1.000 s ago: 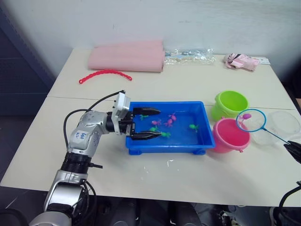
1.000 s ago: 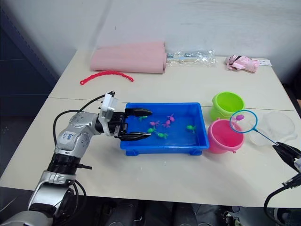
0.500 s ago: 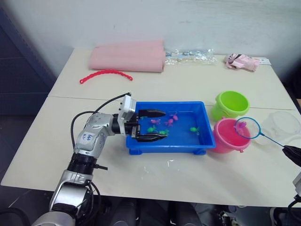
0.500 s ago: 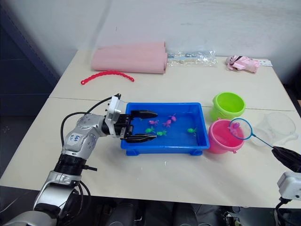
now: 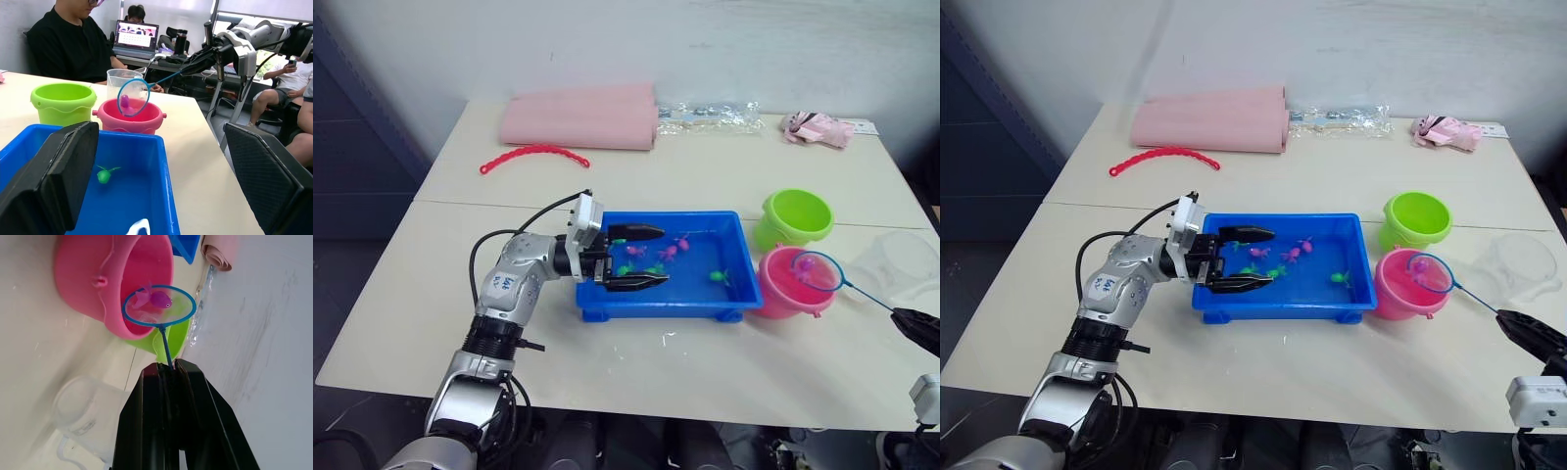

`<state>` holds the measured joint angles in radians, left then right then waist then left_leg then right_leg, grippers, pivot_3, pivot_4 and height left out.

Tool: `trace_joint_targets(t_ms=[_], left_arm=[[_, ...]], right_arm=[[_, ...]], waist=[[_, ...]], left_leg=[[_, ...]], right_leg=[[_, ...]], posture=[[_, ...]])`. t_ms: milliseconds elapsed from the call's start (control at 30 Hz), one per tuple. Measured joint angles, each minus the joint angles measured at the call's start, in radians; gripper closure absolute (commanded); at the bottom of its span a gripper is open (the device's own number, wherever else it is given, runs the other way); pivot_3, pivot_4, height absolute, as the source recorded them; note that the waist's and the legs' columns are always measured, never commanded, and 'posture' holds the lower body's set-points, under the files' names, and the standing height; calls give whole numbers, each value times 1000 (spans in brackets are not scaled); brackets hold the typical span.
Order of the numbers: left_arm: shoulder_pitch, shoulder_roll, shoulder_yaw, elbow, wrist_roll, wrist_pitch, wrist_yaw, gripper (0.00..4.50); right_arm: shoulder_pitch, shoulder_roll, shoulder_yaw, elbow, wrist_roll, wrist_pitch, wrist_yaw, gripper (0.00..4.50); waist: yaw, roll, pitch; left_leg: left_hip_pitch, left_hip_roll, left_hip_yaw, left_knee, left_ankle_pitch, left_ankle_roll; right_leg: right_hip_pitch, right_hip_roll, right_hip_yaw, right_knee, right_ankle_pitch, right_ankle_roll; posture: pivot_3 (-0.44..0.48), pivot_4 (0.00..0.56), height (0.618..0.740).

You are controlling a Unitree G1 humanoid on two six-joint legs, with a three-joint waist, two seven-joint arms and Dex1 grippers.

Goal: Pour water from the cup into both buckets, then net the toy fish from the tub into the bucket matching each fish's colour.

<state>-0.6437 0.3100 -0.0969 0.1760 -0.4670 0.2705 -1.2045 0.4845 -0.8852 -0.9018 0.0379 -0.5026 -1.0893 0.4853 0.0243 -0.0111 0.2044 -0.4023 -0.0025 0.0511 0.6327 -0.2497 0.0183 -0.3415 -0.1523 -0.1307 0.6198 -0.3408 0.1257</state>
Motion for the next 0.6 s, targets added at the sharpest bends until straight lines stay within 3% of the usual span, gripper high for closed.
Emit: trace_joint_targets(t_ms=[600], left_arm=[[0, -29, 3, 43, 3, -22, 27, 78]], right_arm=[[49, 26, 11, -62, -76, 13, -158, 4500]], waist=[[0, 0, 0]], left_leg=[[0, 0, 0, 1, 0, 0]], right_leg=[[0, 0, 0, 0, 0, 0]], posture=[[0, 150, 740]])
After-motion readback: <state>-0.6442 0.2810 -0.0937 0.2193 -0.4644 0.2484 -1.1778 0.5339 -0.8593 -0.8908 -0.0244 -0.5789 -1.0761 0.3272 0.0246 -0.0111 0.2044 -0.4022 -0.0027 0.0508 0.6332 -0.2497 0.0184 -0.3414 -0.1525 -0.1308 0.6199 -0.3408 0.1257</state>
